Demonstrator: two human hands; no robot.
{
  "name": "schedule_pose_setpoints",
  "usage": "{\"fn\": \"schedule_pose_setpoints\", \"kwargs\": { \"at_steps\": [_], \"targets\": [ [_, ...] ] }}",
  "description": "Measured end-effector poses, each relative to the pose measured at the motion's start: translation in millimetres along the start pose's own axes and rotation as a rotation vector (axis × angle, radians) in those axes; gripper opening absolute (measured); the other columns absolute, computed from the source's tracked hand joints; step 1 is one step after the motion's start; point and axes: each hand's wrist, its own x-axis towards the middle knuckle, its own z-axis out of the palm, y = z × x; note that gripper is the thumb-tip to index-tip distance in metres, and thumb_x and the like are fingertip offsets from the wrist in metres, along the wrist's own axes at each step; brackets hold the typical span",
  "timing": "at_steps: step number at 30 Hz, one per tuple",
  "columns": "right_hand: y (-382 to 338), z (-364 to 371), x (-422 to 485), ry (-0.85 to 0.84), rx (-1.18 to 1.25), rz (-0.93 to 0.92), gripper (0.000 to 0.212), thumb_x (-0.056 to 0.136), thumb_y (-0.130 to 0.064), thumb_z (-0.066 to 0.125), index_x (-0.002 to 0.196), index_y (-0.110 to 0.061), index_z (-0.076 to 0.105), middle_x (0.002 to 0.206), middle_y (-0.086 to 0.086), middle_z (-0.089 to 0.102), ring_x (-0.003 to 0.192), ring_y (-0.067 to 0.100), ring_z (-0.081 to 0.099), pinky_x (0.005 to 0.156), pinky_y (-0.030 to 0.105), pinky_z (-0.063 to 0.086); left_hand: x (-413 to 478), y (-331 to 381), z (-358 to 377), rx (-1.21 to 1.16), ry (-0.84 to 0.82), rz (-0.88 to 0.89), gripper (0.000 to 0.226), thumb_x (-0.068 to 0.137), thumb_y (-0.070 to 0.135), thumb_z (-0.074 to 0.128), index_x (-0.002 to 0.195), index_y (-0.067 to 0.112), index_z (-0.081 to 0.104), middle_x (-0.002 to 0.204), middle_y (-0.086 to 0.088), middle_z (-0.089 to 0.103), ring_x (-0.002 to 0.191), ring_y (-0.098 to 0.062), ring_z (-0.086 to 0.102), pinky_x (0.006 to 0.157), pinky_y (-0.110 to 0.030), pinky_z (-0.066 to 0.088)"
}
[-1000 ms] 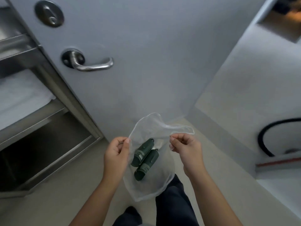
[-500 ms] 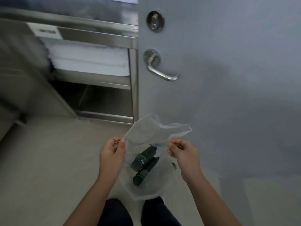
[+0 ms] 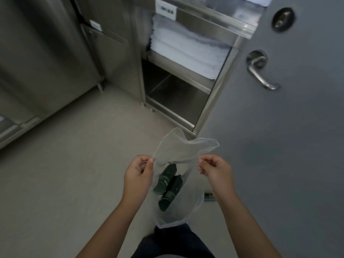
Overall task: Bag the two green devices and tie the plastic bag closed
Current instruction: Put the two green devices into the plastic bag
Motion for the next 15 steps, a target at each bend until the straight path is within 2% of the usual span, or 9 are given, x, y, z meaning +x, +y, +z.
{"fn": "schedule_pose_setpoints", "kwargs": {
  "at_steps": [3, 7, 10, 15],
  "targets": [
    [6.3, 2.9, -12.6, -0.066, -0.033, -0.007, 0.024, 0.082, 0.006, 0.057, 0.07, -0.014, 0.062, 0.061, 0.006, 0.058, 0.045, 0.0, 0.054, 0.049, 0.012, 0.048, -27.6, -15.0, -18.5, -0.015, 0.1, -0.019, 0.014, 0.091, 0.015, 0.051, 0.078, 0.013, 0.057, 0.042, 0.011, 0.044, 0.04, -0.004, 0.035, 0.04, -0.019, 0.031],
    [13.6, 2.3, -27.4, -0.167, -0.09, -0.018, 0.022, 0.082, 0.005, 0.058, 0.071, -0.014, 0.062, 0.062, 0.006, 0.059, 0.055, 0.012, 0.054, 0.05, 0.012, 0.049, -64.4, -27.3, -33.8, -0.072, 0.26, -0.069, 0.016, 0.091, 0.013, 0.051, 0.076, 0.013, 0.057, 0.041, 0.01, 0.042, 0.038, -0.005, 0.034, 0.038, -0.018, 0.031],
    [18.1, 1.1, -38.7, -0.271, -0.122, -0.035, 0.013, 0.082, 0.004, 0.058, 0.078, -0.007, 0.063, 0.062, 0.007, 0.058, 0.057, 0.015, 0.054, 0.05, 0.011, 0.049, -91.5, -29.3, -38.0, -0.086, 0.366, -0.071, 0.016, 0.091, 0.015, 0.052, 0.076, 0.014, 0.057, 0.043, 0.01, 0.041, 0.039, -0.005, 0.034, 0.038, -0.019, 0.031],
    [20.3, -6.3, -42.0, -0.483, -0.194, -0.093, 0.021, 0.082, 0.003, 0.059, 0.071, -0.016, 0.063, 0.061, 0.006, 0.059, 0.052, 0.009, 0.055, 0.051, 0.012, 0.049, -141.4, -32.2, -20.2, -0.13, 0.566, -0.058, 0.015, 0.091, 0.015, 0.052, 0.077, 0.014, 0.057, 0.046, 0.007, 0.04, 0.039, -0.005, 0.033, 0.038, -0.018, 0.031]
  ]
}}
